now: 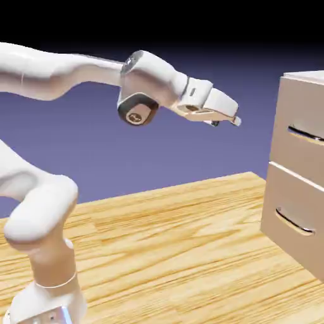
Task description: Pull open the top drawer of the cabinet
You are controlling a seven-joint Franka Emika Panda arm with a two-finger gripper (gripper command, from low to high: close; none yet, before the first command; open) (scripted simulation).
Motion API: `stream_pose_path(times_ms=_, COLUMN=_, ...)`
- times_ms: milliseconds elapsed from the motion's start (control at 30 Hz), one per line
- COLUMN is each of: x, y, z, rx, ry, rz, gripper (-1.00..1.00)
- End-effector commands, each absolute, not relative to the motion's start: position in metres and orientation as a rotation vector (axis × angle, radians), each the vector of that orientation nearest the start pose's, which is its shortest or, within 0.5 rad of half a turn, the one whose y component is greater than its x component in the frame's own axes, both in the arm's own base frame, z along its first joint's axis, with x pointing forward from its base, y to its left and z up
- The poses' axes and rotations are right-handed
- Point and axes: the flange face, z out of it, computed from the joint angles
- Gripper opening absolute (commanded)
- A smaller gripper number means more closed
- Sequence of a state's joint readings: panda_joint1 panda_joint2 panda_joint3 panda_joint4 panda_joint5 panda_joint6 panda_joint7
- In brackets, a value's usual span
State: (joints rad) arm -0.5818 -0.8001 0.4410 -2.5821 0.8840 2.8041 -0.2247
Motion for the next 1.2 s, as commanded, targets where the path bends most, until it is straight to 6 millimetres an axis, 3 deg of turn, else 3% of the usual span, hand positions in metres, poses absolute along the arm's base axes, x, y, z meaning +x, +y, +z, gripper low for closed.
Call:
stream_pose_path(times_ms=0, x=0.369, y=-0.052, z=0.599, rx=-2.513, ry=0.695, rz=-1.507, gripper=0.00)
stream_pose_path(times_ms=300, x=0.375, y=-0.037, z=0.624, rx=-2.542, ry=0.451, rz=-1.709, gripper=0.00)
stream_pose_path(times_ms=600, x=0.402, y=-0.016, z=0.627, rx=-2.570, ry=0.135, rz=-1.913, gripper=0.00)
stream_pose_path(times_ms=867, x=0.445, y=-0.002, z=0.609, rx=-2.580, ry=-0.188, rz=-2.084, gripper=0.00)
stream_pose_path(times_ms=1167, x=0.507, y=-0.006, z=0.563, rx=-2.564, ry=-0.565, rz=-2.260, gripper=0.00)
